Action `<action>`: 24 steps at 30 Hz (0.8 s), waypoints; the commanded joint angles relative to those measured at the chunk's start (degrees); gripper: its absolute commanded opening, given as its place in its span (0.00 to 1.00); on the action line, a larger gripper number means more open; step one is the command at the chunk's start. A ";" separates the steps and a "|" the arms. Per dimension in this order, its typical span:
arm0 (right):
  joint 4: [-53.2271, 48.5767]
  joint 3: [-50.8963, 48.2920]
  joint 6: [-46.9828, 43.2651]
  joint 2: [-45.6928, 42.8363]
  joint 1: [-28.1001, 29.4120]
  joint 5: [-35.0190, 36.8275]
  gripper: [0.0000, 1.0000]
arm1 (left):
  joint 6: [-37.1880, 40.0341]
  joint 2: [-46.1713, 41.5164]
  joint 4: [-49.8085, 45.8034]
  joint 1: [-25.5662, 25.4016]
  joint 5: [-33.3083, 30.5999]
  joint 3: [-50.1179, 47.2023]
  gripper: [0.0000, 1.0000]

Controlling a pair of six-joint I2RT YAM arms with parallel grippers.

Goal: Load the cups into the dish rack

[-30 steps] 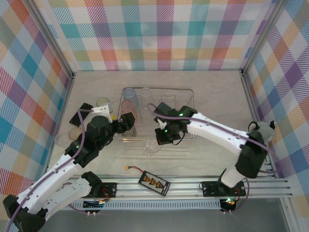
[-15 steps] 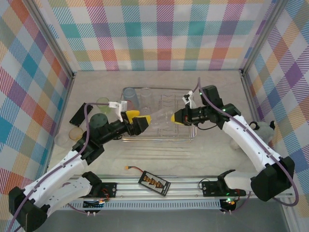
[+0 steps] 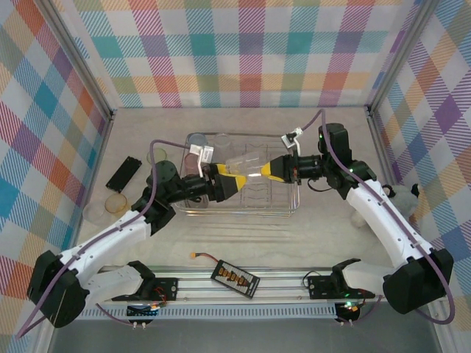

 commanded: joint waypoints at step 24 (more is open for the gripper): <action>-20.13 5.25 -10.64 3.94 0.07 14.85 0.81 | 7.77 -0.46 -25.46 0.63 -9.57 9.75 0.16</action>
